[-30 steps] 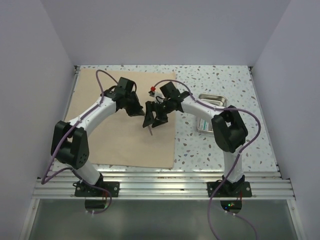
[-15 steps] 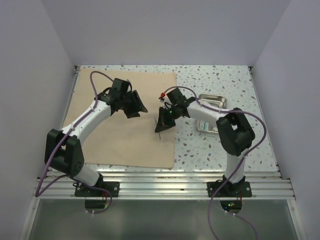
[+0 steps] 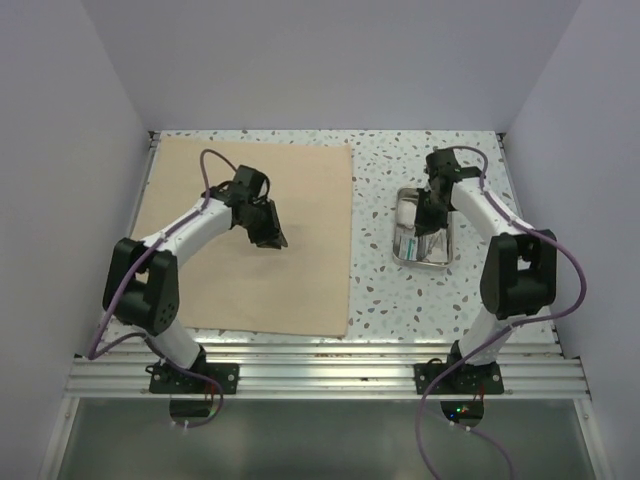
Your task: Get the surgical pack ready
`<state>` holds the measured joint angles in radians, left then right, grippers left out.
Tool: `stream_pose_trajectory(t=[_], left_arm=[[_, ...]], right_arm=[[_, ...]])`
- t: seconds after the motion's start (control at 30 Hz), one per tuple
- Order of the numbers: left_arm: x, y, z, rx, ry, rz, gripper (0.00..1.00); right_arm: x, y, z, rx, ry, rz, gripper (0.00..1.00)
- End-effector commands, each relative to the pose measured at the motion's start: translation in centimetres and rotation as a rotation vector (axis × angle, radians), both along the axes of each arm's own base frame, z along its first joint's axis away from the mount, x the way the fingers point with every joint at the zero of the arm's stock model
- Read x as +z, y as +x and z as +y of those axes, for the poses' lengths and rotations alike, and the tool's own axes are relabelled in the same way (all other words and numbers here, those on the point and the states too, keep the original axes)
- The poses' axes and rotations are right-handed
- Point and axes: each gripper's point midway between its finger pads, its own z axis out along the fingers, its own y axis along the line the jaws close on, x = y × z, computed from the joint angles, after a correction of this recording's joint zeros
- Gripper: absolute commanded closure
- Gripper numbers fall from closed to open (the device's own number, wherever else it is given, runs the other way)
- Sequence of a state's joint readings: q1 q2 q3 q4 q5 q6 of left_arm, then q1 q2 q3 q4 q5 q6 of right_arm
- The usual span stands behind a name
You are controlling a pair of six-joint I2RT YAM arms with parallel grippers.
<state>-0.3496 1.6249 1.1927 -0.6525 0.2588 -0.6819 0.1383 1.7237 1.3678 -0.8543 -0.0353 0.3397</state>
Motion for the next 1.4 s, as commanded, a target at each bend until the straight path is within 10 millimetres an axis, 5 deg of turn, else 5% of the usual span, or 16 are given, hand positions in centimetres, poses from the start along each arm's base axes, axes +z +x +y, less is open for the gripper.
stream_pose_trajectory(t=[0.0, 0.27, 0.37, 0.43, 0.6, 0.77, 0.9, 1.1, 1.37], left_arm=[[-2.5, -1.7, -2.2, -0.122, -0.003, 0.080, 0.76], [-5.7, -1.5, -6.5, -0.208, 0.028, 0.139, 0.85], [-6.3, -1.2, -6.9, -0.207, 0.037, 0.143, 0.85], [-6.3, -0.8, -6.9, -0.195, 0.053, 0.133, 0.85], [-6.0, 0.8, -6.8, -0.176, 0.086, 0.092, 0.84], [-6.7, 1.5, -7.4, -0.192, 0.093, 0.114, 0.84], [-7.6, 1.9, -7.3, -0.203, 0.113, 0.122, 0.81], [-10.5, 0.7, -8.3, -0.232, 0.081, 0.200, 0.81], [-11.8, -1.1, -9.9, -0.284, 0.069, 0.237, 0.82]], right_arm=[[-2.8, -1.8, -2.1, 0.041, -0.121, 0.114, 0.94], [-4.4, -0.9, -3.8, 0.048, -0.194, 0.122, 0.66], [-3.2, -0.6, -4.2, 0.029, -0.199, 0.092, 0.43], [-2.4, -0.6, -4.7, 0.010, -0.223, 0.072, 0.39], [-0.9, 0.3, -7.1, -0.031, -0.304, 0.037, 0.38], [-0.8, 0.8, -6.6, -0.018, -0.268, 0.049, 0.43], [-0.8, 1.4, -8.2, -0.048, -0.304, 0.046, 0.43], [-3.0, 2.7, -10.3, -0.116, -0.247, 0.092, 0.44], [-5.9, 3.9, -10.3, -0.126, -0.195, 0.121, 0.52]])
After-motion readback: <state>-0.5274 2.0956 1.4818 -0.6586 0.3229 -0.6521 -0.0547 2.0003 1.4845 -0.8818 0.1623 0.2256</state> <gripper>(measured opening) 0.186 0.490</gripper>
